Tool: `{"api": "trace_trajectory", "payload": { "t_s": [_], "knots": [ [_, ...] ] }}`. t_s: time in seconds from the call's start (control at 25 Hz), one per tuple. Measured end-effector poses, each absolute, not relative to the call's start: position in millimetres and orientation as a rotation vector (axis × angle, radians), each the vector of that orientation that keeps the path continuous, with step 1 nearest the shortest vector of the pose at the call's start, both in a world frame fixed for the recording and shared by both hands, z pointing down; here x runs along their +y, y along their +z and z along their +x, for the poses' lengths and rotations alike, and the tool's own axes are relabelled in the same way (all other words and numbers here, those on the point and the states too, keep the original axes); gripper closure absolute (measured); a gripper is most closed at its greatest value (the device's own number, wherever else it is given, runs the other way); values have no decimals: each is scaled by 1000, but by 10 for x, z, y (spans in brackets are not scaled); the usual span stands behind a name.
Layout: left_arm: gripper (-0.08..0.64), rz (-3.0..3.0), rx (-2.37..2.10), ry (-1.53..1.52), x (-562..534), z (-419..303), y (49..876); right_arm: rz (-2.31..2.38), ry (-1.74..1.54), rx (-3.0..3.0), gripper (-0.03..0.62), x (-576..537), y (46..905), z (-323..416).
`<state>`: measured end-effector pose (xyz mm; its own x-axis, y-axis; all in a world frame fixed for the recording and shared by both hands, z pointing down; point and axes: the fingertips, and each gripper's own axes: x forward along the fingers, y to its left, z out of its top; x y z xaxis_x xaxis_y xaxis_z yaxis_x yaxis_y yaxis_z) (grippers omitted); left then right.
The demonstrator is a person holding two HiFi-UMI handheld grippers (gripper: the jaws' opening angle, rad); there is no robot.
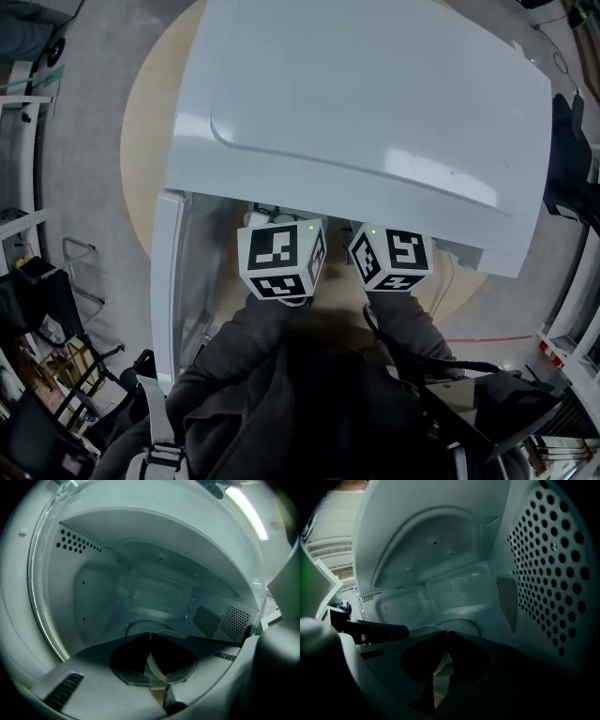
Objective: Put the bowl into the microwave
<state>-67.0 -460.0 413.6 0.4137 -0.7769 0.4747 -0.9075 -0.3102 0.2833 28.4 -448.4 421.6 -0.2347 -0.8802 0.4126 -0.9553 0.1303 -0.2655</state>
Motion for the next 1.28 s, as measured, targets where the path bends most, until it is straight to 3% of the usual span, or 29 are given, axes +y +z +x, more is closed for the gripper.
{"api": "trace_trajectory", "payload": {
  "t_s": [0.24, 0.32, 0.4, 0.96, 1.08, 1.12, 1.16, 1.28],
  "knots": [
    [543, 2194, -1491, 373, -4605, -655, 4149, 1841, 674, -2243, 570, -4491, 4196, 293],
    [543, 2208, -1522, 382, -4572, -663, 4096, 1844, 646, -2258, 492, -4483, 4118, 316],
    [541, 2213, -1553, 378, -4518, -717, 4031, 1846, 627, -2277, 460, -4441, 4035, 322],
    [541, 2243, -1642, 361, -3967, -960, 3845, 1876, 532, -2351, 456, -3909, 3825, 137],
    [546, 2260, -1633, 343, -3805, -910, 3848, 1855, 521, -2350, 462, -3710, 3850, 87],
    [550, 2267, -1625, 331, -3762, -889, 3845, 1831, 528, -2351, 548, -3648, 3889, 55],
    [551, 2275, -1614, 321, -3725, -866, 3846, 1805, 539, -2349, 581, -3598, 3938, 21],
    [551, 2292, -1568, 331, -3644, -787, 3910, 1750, 588, -2333, 581, -3523, 4076, -51]
  ]
}}
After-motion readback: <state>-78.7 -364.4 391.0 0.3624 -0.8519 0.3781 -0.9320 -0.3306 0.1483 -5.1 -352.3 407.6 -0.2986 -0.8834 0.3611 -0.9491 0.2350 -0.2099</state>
